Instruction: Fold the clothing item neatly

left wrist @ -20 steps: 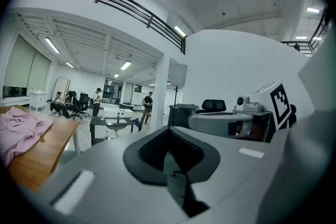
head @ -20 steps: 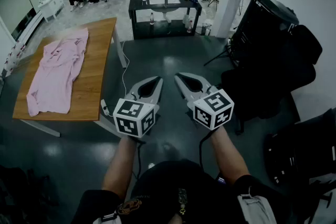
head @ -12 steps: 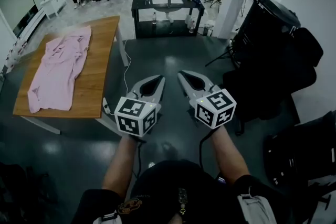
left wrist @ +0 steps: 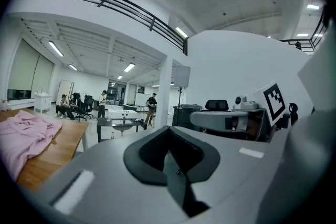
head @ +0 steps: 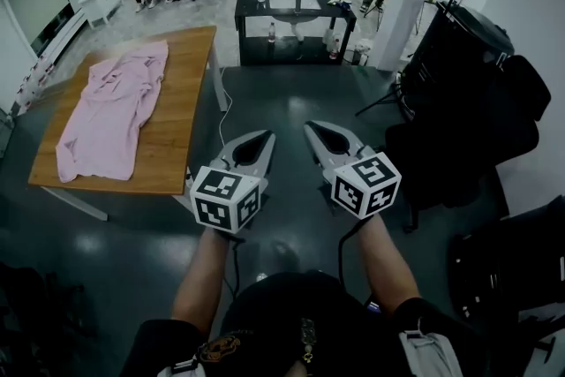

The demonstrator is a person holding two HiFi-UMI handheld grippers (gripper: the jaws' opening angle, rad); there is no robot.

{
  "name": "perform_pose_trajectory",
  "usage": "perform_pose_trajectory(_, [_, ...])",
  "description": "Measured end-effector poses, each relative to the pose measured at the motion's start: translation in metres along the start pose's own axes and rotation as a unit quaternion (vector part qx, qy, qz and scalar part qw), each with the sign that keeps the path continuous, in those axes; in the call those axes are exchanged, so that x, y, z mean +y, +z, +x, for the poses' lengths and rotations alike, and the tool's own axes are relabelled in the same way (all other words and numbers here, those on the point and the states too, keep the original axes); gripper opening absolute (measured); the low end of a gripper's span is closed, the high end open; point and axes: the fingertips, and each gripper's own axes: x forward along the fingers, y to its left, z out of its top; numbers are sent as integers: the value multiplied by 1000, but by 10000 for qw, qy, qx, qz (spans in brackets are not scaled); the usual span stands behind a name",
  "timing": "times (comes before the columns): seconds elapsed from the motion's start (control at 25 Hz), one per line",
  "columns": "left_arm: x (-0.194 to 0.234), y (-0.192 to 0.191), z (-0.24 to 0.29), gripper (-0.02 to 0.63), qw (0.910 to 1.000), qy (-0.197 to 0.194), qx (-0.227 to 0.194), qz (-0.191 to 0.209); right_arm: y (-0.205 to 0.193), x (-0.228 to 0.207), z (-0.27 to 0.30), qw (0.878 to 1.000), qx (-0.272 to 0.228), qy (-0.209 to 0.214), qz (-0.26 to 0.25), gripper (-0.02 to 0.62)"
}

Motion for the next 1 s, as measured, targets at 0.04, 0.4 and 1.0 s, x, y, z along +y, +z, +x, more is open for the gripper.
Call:
perform_pose_trajectory(0.04, [7, -2, -7, 8, 10000, 57, 10, 2, -1, 6, 4, 10000, -1, 33, 3, 2])
perform_pose_trajectory(0.4, [76, -14, -91, 8, 9963, 844, 10, -155, -6, 76, 51, 9979, 151, 596, -203, 2])
perform_pose_trajectory(1.0, [190, -46, -207, 8, 9686, 2428, 98, -519, -34, 195, 165, 9770, 494, 2069, -170, 2])
